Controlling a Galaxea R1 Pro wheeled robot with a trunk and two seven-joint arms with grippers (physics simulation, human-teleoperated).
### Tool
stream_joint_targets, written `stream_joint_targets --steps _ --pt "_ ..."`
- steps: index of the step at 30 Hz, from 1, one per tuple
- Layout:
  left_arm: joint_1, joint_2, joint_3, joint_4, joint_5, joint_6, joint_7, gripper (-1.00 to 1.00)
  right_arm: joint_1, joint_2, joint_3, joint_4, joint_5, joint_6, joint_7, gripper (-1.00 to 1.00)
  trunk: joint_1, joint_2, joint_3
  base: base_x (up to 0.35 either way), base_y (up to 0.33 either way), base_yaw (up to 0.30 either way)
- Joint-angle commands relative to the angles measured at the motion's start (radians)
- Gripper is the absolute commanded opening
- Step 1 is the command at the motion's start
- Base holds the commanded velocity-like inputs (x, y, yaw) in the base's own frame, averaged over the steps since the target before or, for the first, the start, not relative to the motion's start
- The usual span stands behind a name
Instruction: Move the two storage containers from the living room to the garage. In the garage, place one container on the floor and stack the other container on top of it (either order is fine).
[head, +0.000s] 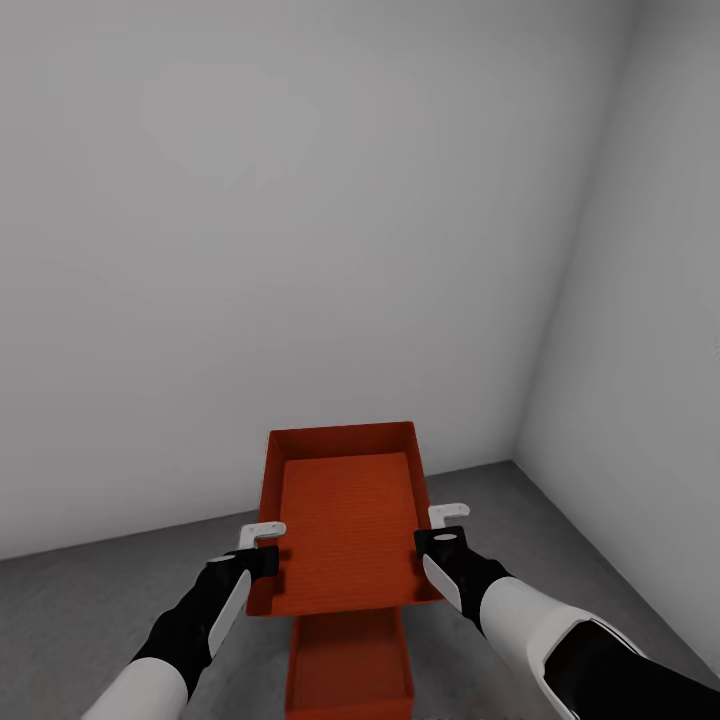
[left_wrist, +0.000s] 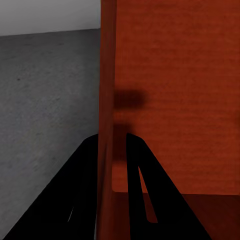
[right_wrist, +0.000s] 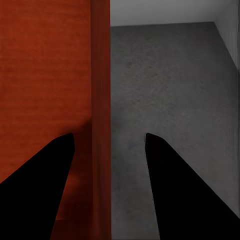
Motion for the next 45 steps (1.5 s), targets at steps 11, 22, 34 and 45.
stream_joint_targets --steps 11,22,34,45 --pt "0.000 0.009 -0.004 -0.003 -0.060 -0.024 0.025 -1.00 -0.001 -0.001 0.021 0.000 -0.042 0.005 0.019 -1.00 0.001 -0.003 -0.003 0.000 0.000 -0.028" --pt "0.000 0.009 -0.004 -0.003 -0.060 -0.024 0.025 -1.00 -0.001 -0.001 0.020 0.000 -0.042 0.005 0.019 -1.00 0.001 -0.003 -0.003 0.000 0.000 0.000" --pt "0.000 0.009 -0.004 -0.003 -0.060 -0.024 0.025 -1.00 -0.001 -0.001 0.020 0.000 -0.042 0.005 0.019 -1.00 0.001 -0.003 -0.003 0.000 0.000 0.000" --pt "0.000 0.008 -0.004 -0.002 -0.060 -0.024 0.025 -1.00 -0.001 -0.001 0.021 0.000 -0.041 0.005 0.019 -1.00 0.001 -0.003 -0.006 0.000 0.000 0.000"
